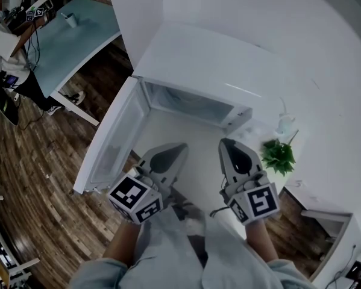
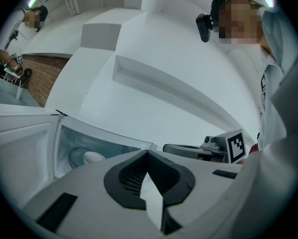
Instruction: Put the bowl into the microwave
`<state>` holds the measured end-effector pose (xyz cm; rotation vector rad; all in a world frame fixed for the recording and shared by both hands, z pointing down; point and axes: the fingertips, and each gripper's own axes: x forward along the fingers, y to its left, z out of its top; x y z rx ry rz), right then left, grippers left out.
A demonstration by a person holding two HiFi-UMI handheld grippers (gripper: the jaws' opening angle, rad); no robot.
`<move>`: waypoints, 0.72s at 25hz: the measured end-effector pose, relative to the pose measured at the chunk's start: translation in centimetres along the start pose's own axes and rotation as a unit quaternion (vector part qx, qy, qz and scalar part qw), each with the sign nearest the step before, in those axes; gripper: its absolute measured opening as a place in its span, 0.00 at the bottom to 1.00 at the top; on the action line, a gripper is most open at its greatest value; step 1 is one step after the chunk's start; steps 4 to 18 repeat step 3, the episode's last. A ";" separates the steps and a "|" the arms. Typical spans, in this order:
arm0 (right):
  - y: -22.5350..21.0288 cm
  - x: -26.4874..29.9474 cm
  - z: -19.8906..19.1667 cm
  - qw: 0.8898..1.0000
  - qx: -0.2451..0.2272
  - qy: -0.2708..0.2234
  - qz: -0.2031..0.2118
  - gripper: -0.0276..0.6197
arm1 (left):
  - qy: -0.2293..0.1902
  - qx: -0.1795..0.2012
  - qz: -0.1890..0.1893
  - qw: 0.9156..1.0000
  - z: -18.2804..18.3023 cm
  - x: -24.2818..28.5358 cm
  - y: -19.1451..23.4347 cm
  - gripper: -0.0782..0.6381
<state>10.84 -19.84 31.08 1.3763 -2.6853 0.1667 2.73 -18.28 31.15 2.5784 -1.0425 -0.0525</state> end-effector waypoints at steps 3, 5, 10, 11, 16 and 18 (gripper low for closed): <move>0.3 0.1 -0.1 1.000 0.002 0.003 0.004 0.04 | -0.001 0.002 0.000 1.000 0.0 -0.1 0.0 0.11; 0.3 0.1 -0.1 1.000 0.002 0.003 0.004 0.04 | -0.001 0.002 0.000 1.000 0.0 -0.1 0.0 0.11; 0.3 0.1 -0.1 1.000 0.002 0.003 0.004 0.04 | -0.001 0.002 0.000 1.000 0.0 -0.1 0.0 0.11; 0.3 0.1 -0.1 1.000 0.002 0.003 0.004 0.04 | -0.001 0.002 0.000 1.000 0.0 -0.1 0.0 0.11; 0.3 0.1 -0.1 1.000 0.002 0.003 0.004 0.04 | -0.001 0.002 0.000 1.000 0.0 -0.1 0.0 0.11; 0.3 0.1 -0.1 1.000 0.002 0.003 0.004 0.04 | -0.001 0.002 0.000 1.000 0.0 -0.1 0.0 0.11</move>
